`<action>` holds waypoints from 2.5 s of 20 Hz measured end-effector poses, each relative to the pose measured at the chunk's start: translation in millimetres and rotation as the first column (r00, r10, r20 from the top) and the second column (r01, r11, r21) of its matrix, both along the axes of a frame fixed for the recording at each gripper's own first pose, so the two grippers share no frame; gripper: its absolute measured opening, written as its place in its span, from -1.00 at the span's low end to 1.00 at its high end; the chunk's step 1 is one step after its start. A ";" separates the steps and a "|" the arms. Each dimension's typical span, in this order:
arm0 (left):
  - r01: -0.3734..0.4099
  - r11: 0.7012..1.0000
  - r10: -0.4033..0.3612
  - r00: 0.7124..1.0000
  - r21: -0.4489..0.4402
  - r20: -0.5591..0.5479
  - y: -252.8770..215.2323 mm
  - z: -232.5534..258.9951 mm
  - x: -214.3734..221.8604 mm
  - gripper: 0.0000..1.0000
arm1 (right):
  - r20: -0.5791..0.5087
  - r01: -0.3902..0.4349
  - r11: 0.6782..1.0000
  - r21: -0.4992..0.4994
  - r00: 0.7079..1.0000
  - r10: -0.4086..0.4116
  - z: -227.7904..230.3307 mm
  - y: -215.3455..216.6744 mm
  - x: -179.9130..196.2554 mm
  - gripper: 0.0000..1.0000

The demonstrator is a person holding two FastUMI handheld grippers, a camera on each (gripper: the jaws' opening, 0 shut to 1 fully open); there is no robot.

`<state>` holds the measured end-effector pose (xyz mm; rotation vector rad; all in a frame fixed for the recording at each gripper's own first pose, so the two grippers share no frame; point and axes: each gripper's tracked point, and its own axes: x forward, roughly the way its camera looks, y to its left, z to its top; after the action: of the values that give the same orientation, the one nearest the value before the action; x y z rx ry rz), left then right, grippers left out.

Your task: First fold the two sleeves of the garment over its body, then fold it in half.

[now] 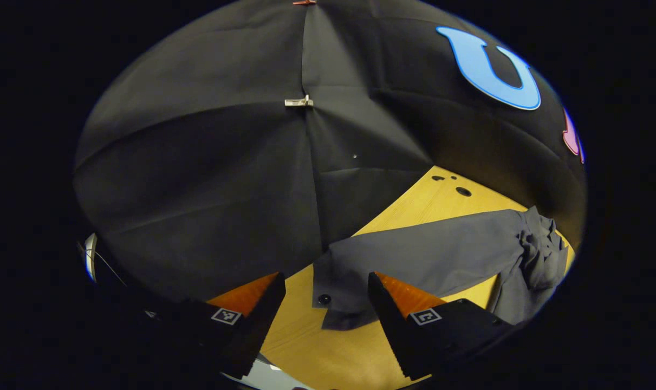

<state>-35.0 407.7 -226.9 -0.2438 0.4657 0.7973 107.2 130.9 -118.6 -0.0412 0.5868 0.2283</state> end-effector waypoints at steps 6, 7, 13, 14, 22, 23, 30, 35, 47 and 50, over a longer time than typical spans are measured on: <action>0.043 0.998 -0.045 0.997 -0.035 -0.056 8.2 -28.5 32.5 0.94 | -0.050 0.125 0.992 -0.011 0.991 -0.125 -12.2 -73.7 -54.0 0.97; 0.051 0.998 -0.054 0.996 -0.038 -0.067 7.2 -32.7 37.8 0.94 | -0.061 0.149 0.989 -0.003 0.987 -0.148 -14.5 -82.1 -59.6 0.96; 0.051 0.997 -0.059 0.990 -0.066 -0.129 4.4 -52.5 47.3 0.94 | -0.059 0.231 0.973 -0.012 0.971 -0.232 -13.7 -119.6 -94.8 0.97; 0.060 0.996 -0.069 0.988 -0.072 -0.136 1.8 -55.6 47.2 0.94 | -0.054 0.233 0.972 -0.021 0.971 -0.234 -14.1 -124.3 -101.2 0.97; 0.199 0.978 -0.206 0.967 -0.060 -0.149 -16.1 -55.3 71.2 -0.46 | -0.045 0.159 0.986 -0.052 0.986 -0.161 -20.6 -125.9 -123.0 0.97; 0.205 0.978 -0.210 0.963 -0.051 -0.170 -16.5 -53.2 72.9 -0.76 | -0.042 0.151 0.987 -0.047 0.987 -0.153 -20.3 -125.5 -120.8 0.96; 0.209 0.974 -0.218 0.970 -0.089 -0.111 -39.9 -4.6 89.7 -0.95 | -0.022 0.141 0.990 0.002 0.990 -0.141 -15.3 -141.5 -103.1 0.96; 0.354 0.935 -0.354 0.935 -0.023 -0.005 -96.5 69.7 136.8 -0.89 | -0.025 0.160 0.987 0.023 0.987 -0.159 -18.7 -164.1 -98.4 0.97; 0.678 0.735 -0.670 0.728 -0.002 0.147 -316.8 166.5 251.2 -0.89 | -0.057 0.276 0.957 0.093 0.961 -0.271 -33.8 -230.5 -105.1 0.98; 0.748 0.662 -0.735 0.658 -0.035 0.164 -378.3 165.1 266.8 -0.89 | -0.062 0.284 0.955 0.087 0.958 -0.280 -37.7 -242.2 -109.8 0.98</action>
<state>231.8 29.4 -61.8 -0.1725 0.4239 -0.0658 -2.6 -111.2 -156.3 0.1405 0.6225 -0.0214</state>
